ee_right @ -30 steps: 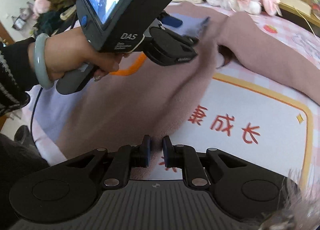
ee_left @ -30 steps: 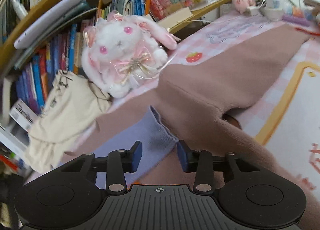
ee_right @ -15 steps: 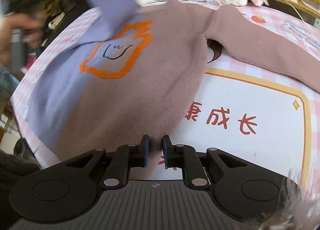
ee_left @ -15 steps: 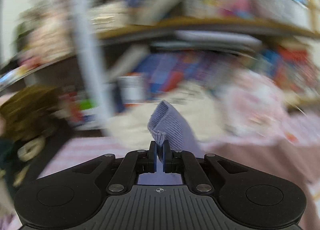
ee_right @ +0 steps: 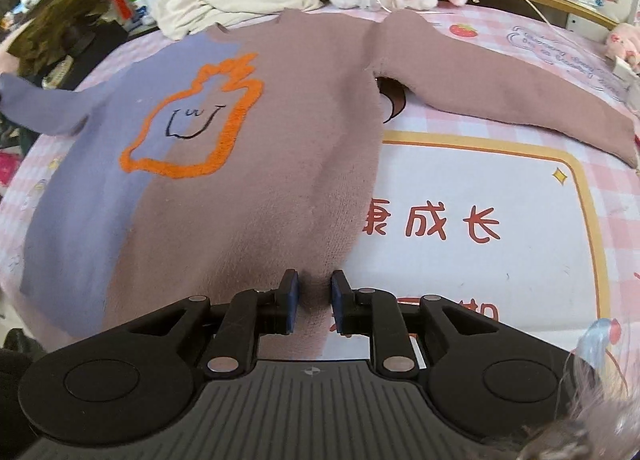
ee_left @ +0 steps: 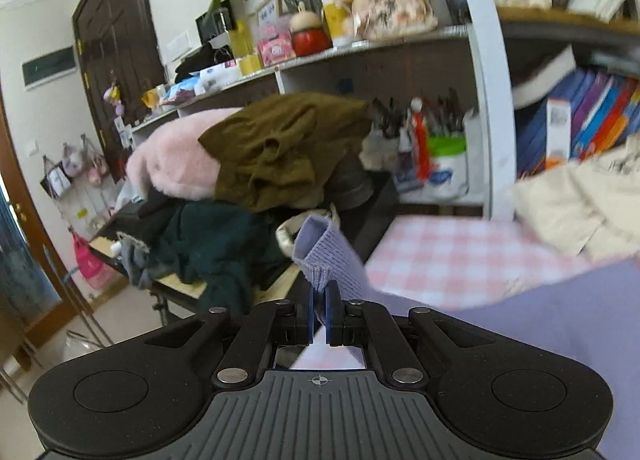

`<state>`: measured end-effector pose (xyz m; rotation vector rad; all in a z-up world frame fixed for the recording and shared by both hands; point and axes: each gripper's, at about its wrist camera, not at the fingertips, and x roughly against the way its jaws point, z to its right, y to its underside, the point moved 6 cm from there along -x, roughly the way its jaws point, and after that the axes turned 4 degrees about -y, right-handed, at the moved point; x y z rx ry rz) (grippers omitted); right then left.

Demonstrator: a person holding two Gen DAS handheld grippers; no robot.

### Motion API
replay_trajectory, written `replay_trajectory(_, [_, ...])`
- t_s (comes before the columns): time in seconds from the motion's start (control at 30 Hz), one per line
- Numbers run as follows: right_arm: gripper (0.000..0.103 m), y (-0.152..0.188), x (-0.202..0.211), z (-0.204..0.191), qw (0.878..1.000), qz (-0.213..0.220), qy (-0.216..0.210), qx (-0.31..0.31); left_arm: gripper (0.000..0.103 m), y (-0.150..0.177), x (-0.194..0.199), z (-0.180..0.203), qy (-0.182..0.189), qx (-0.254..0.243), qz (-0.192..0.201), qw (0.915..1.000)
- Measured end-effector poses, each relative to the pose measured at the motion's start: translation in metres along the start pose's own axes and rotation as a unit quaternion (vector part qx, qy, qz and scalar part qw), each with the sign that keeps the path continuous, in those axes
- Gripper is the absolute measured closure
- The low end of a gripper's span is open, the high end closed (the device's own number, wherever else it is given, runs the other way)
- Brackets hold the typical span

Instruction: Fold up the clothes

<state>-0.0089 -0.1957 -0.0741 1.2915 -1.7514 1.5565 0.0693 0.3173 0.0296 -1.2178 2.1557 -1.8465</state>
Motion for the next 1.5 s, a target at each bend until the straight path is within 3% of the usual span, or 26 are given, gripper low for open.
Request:
replay_trajectory(0.1, [0.084,-0.001,-0.002,-0.001,1.000,0.001,0.013,-0.014,0.089,0.011,-0.015,-0.007,-0.003,0.001,-0.029,0.9996])
replay_trajectory(0.27, [0.082,0.001,-0.003,-0.006,0.999,0.009,0.032,-0.024,0.069,0.034,0.011,0.001,0.036,0.011,-0.041,0.9984])
replay_trajectory(0.3, [0.081,0.001,-0.003,-0.007,0.999,0.011,0.036,-0.026,0.069,0.044,0.021,0.014,0.090,0.028,-0.059,0.9938])
replay_trajectory(0.37, [0.079,0.002,-0.003,-0.009,0.999,0.015,0.041,-0.028,0.069,0.062,0.041,0.038,0.194,0.058,-0.093,0.9749])
replay_trajectory(0.5, [0.078,0.002,-0.003,-0.012,0.998,0.018,0.052,-0.028,0.069,0.099,0.068,0.089,0.294,0.041,-0.152,0.9428])
replay_trajectory(0.73, [0.083,-0.002,-0.005,-0.007,0.996,0.036,0.062,-0.046,0.063,0.120,0.075,0.107,0.317,0.093,-0.200,0.9223])
replay_trajectory(0.83, [0.087,-0.007,-0.006,-0.001,0.995,0.043,0.069,-0.064,0.072,0.120,0.075,0.113,0.314,0.077,-0.198,0.9254])
replay_trajectory(0.9, [0.087,-0.007,-0.006,0.000,0.994,0.045,0.072,-0.071,0.097,0.120,0.073,0.117,0.310,0.063,-0.196,0.9280])
replay_trajectory(1.1, [0.088,-0.001,-0.007,-0.014,0.995,0.043,0.070,-0.062,0.098,0.114,0.058,0.121,0.301,0.055,-0.183,0.9342])
replay_trajectory(1.37, [0.089,-0.007,-0.009,-0.003,0.991,0.055,0.101,-0.067,0.098,0.114,0.064,0.129,0.312,0.030,-0.179,0.9324])
replay_trajectory(1.5, [0.089,-0.004,-0.010,-0.011,0.993,0.048,0.085,-0.060,0.098,0.113,0.058,0.124,0.308,0.039,-0.177,0.9339])
